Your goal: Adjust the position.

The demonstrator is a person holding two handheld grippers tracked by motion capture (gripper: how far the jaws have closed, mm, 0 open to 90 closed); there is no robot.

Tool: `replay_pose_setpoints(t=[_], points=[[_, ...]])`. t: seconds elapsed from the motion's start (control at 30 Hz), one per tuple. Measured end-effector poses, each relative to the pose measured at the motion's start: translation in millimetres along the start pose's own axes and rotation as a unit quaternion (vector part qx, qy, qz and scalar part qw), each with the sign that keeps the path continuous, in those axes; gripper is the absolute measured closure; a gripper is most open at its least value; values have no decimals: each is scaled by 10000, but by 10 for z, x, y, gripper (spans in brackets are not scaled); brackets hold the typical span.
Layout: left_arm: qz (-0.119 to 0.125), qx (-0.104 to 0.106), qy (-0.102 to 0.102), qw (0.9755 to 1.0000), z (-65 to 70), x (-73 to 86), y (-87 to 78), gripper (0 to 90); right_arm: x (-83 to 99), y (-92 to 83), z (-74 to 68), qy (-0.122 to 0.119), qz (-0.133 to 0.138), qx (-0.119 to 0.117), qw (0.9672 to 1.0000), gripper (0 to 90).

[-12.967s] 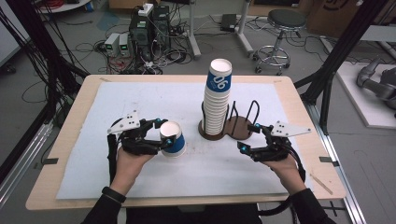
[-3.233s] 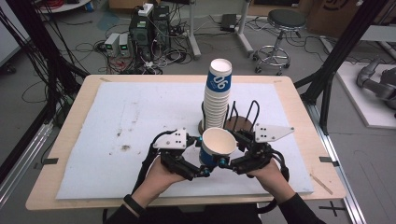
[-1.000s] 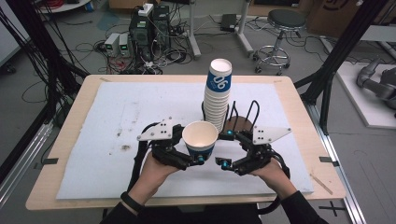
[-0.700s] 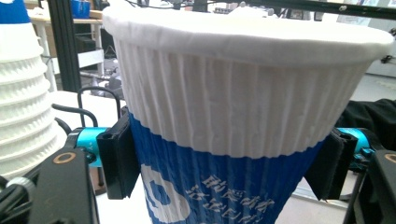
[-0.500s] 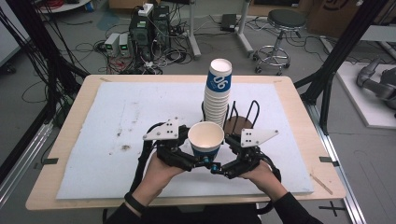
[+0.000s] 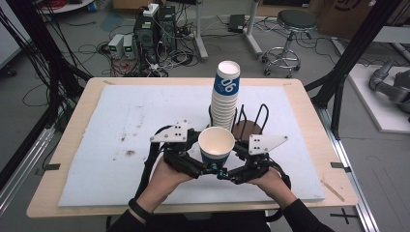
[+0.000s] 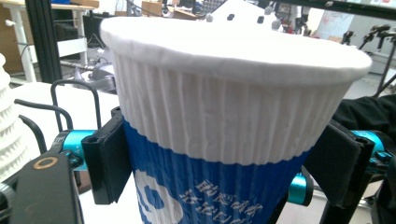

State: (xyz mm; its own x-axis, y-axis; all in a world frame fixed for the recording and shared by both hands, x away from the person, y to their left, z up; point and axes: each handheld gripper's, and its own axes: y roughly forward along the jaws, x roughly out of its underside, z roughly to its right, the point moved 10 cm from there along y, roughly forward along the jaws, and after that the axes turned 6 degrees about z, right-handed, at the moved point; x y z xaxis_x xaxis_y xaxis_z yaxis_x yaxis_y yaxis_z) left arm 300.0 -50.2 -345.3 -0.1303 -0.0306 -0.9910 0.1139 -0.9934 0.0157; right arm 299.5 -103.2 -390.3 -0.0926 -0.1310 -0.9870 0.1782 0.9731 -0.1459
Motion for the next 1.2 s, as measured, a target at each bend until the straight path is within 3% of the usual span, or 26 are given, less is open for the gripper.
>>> replay_pose_setpoints(t=[0.33,0.47,0.53,0.63,0.77,0.9,1.2], points=[[54,4,101,9999,2,-77,-4,209,20,1,-10,7,-75,-51,10000,305],[27,1,105,9999,1,-50,4,224,-24,11,-25,62,28,-61,10000,206],[90,34,76,9999,7,-49,12,228,-61,15,-41,105,101,-88,9999,212],[97,51,80,9999,13,-54,13,234,-45,17,-41,43,59,-40,10000,292],[107,78,50,9999,29,-64,17,211,-46,13,-45,-6,70,-52,10000,298],[112,180,-105,9997,43,-90,30,164,-26,10,-42,-21,28,-67,10000,298],[151,57,2,9999,-1,-106,13,188,-5,19,-15,7,-12,-53,10000,299]])
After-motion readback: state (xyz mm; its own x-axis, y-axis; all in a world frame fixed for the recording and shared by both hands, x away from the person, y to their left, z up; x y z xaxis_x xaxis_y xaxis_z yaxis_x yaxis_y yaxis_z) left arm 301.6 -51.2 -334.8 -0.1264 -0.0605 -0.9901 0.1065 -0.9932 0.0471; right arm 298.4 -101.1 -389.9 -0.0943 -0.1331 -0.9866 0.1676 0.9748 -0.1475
